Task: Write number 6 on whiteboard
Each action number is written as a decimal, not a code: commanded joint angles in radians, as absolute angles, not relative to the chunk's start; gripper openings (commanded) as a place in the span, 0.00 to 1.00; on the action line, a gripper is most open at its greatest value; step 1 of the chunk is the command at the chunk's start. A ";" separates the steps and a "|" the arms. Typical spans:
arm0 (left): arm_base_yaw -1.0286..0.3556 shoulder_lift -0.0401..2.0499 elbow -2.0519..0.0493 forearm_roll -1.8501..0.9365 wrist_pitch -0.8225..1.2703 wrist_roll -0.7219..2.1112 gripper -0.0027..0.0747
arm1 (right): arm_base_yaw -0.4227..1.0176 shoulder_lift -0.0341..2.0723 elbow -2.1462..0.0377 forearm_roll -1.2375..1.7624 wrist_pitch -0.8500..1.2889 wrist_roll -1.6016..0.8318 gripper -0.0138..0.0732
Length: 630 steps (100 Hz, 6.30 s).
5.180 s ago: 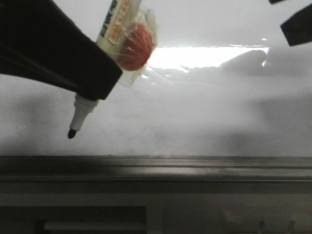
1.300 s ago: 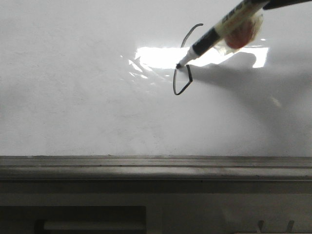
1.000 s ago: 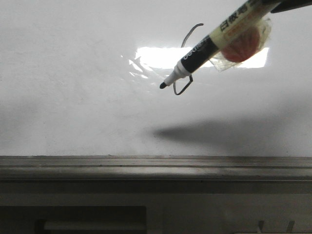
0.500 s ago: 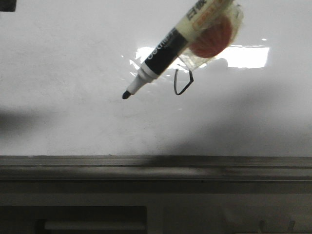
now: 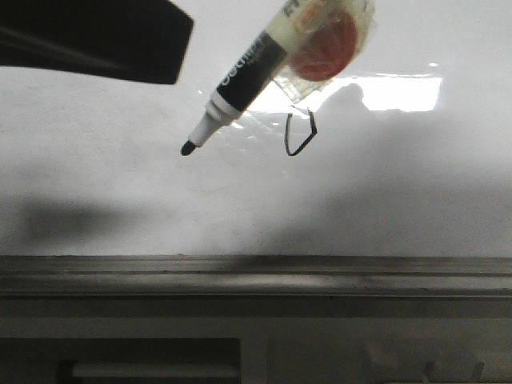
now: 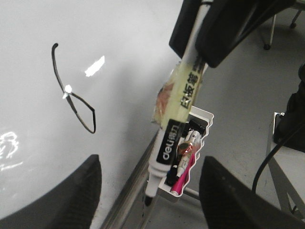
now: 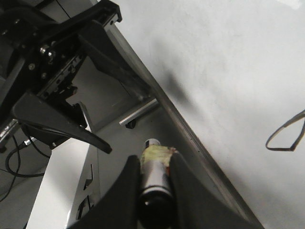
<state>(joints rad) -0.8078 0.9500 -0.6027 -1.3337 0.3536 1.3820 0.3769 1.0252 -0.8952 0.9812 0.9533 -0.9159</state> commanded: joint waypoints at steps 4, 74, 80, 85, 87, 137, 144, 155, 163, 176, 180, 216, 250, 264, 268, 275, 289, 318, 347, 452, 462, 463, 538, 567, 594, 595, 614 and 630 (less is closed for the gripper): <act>-0.864 0.991 -0.675 -1.342 0.282 1.387 0.53 | 0.374 1.018 -0.931 1.021 0.953 -0.929 0.10; -0.873 1.076 -0.702 -1.324 0.286 1.402 0.31 | 0.374 1.018 -0.931 1.016 0.957 -0.929 0.10; -0.873 1.076 -0.702 -1.324 0.293 1.405 0.33 | 0.374 1.018 -0.931 1.016 0.957 -0.929 0.10; -0.873 1.079 -0.702 -1.324 0.293 1.409 0.36 | 0.374 1.018 -0.931 1.021 0.957 -0.929 0.10; -0.873 1.081 -0.702 -1.324 0.293 1.410 0.37 | 0.374 1.018 -0.931 1.020 0.957 -0.929 0.10; -0.873 1.122 -0.756 -1.306 0.306 1.413 0.37 | 0.376 1.018 -0.931 1.013 0.967 -0.931 0.10; -0.873 1.122 -0.756 -1.307 0.306 1.413 0.32 | 0.376 1.018 -0.931 1.013 0.969 -0.931 0.10; -0.873 1.122 -0.756 -1.307 0.306 1.413 0.15 | 0.376 1.018 -0.931 1.013 0.969 -0.931 0.10; -0.873 1.122 -0.756 -1.304 0.306 1.413 0.01 | 0.376 1.018 -0.931 1.013 0.971 -0.933 0.13; -0.873 1.122 -0.756 -1.304 0.302 1.413 0.01 | 0.376 1.018 -0.931 1.013 0.975 -0.945 0.35; -0.873 1.122 -0.756 -1.304 0.297 1.413 0.01 | 0.376 1.018 -0.931 1.013 0.975 -0.945 0.44; -0.866 1.016 -0.728 -1.328 0.049 1.314 0.01 | 0.349 0.919 -0.920 0.898 0.917 -0.923 0.63; -0.866 0.865 -0.558 -1.817 -0.167 1.288 0.01 | 0.283 0.664 -0.683 0.878 0.752 -0.874 0.61; -0.866 0.933 -0.587 -1.822 -0.181 1.288 0.01 | 0.283 0.635 -0.621 0.910 0.706 -0.874 0.61; -0.866 0.959 -0.602 -1.822 -0.183 1.288 0.01 | 0.283 0.635 -0.619 0.912 0.706 -0.874 0.61; -0.866 1.015 -0.629 -1.822 -0.182 1.288 0.01 | 0.283 0.635 -0.617 0.912 0.713 -0.874 0.61; -0.866 1.109 -0.686 -1.820 -0.182 1.288 0.01 | 0.283 0.635 -0.617 0.912 0.713 -0.874 0.61; -0.866 1.163 -0.706 -1.815 -0.230 1.288 0.01 | 0.283 0.635 -0.617 0.912 0.717 -0.874 0.61; -0.866 1.163 -0.706 -1.799 -0.217 1.288 0.15 | 0.283 0.635 -0.617 0.912 0.715 -0.874 0.61; -0.868 0.499 -0.470 -1.795 -0.131 1.608 0.01 | 0.283 0.435 -0.635 0.982 0.581 -0.855 0.11; -0.868 0.415 -0.393 -1.785 -0.077 1.613 0.01 | 0.283 0.321 -0.571 0.931 0.535 -0.859 0.11; -0.868 0.402 -0.388 -1.782 -0.074 1.613 0.01 | 0.283 0.304 -0.566 0.928 0.532 -0.859 0.11; -0.868 -0.023 -0.157 -1.817 -0.087 1.611 0.01 | 0.283 0.021 -0.254 0.912 0.396 -0.859 0.11; -0.868 -0.023 -0.157 -1.850 -0.088 1.611 0.01 | 0.283 0.021 -0.242 0.912 0.395 -0.859 0.11; -0.868 -0.023 -0.157 -1.850 -0.088 1.611 0.01 | 0.283 0.021 -0.240 0.912 0.395 -0.859 0.11; -0.868 -0.023 -0.157 -1.850 -0.088 1.611 0.01 | 0.283 0.021 -0.240 0.912 0.395 -0.859 0.11; -0.868 -0.023 -0.153 -1.850 -0.088 1.611 0.01 | 0.283 0.021 -0.236 0.912 0.395 -0.859 0.11; -0.868 -0.023 -0.137 -1.744 -0.088 1.599 0.01 | 0.283 0.021 -0.236 0.912 0.395 -0.859 0.11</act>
